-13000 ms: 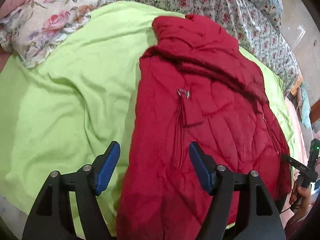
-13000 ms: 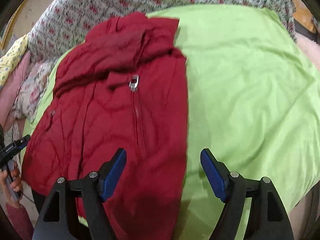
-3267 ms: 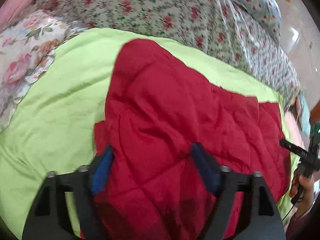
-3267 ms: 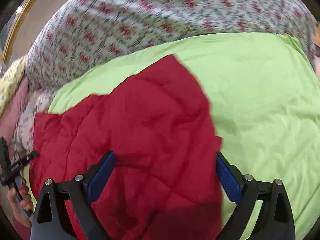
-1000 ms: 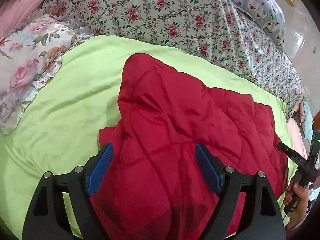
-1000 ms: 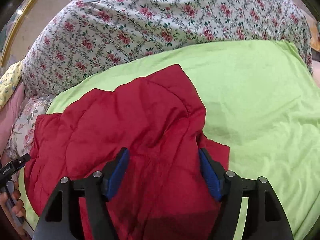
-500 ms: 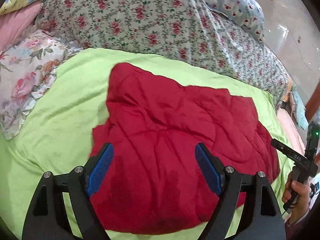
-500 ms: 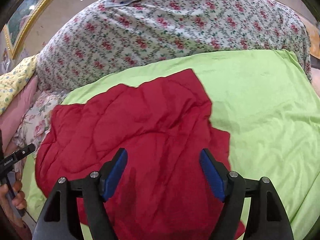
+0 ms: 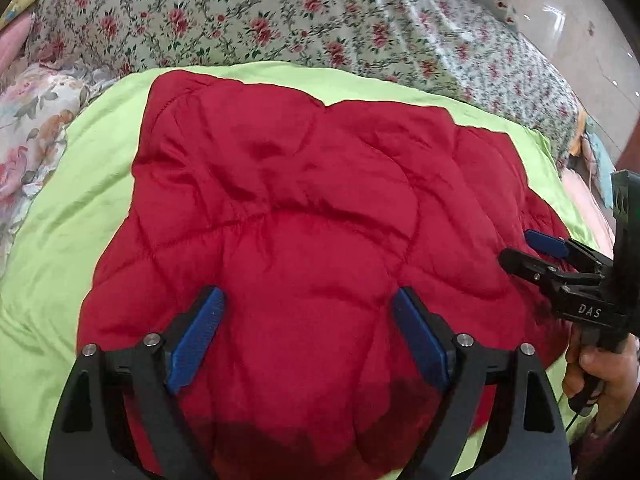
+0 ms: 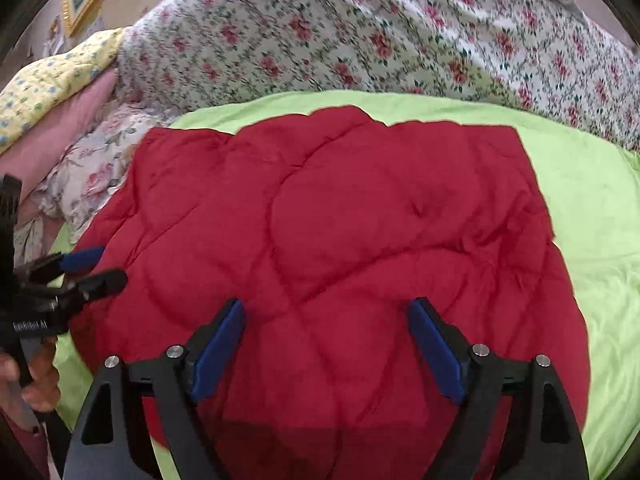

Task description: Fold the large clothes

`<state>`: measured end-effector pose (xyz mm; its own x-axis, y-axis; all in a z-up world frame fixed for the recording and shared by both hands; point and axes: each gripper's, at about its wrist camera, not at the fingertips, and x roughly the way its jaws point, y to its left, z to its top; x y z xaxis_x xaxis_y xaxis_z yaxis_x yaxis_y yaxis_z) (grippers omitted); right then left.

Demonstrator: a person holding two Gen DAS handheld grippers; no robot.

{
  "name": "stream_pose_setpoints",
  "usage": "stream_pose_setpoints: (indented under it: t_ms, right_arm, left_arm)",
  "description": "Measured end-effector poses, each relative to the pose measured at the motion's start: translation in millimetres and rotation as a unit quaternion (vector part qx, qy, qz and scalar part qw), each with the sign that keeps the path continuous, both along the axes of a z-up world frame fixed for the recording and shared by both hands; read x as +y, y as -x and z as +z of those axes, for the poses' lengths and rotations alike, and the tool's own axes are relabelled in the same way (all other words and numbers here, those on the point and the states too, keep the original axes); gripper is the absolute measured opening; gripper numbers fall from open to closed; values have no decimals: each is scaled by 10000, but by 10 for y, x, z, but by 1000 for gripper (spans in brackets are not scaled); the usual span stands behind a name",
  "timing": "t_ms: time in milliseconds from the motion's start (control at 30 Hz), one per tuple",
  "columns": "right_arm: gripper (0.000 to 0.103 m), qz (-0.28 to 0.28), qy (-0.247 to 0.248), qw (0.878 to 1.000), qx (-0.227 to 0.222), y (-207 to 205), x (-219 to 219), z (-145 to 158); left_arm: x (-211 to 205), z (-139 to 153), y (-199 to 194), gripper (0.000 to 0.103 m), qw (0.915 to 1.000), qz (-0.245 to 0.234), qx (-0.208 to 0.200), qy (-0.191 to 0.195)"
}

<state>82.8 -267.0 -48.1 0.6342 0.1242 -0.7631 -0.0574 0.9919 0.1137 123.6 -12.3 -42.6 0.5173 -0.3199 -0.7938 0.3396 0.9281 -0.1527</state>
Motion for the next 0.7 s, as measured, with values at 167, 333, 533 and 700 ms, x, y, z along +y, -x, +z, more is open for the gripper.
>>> stream_pose_setpoints:
  t_ms: [167, 333, 533, 700]
  right_arm:
    - [87, -208, 83, 9992, 329, -326, -129, -60]
    - [88, -528, 56, 9973, 502, -505, -301, -106]
    - [90, -956, -28, 9934, 629, -771, -619, -171]
    - [92, -1324, -368, 9881, 686, -853, -901, -221]
  left_arm:
    - [-76, -56, -312, 90, 9991, 332, 150, -211]
    - [-123, -114, -638, 90, 9964, 643, 398, -394]
    - [-71, -165, -1056, 90, 9922, 1022, 561, -447]
    - [48, -255, -1330, 91, 9886, 1300, 666, -374]
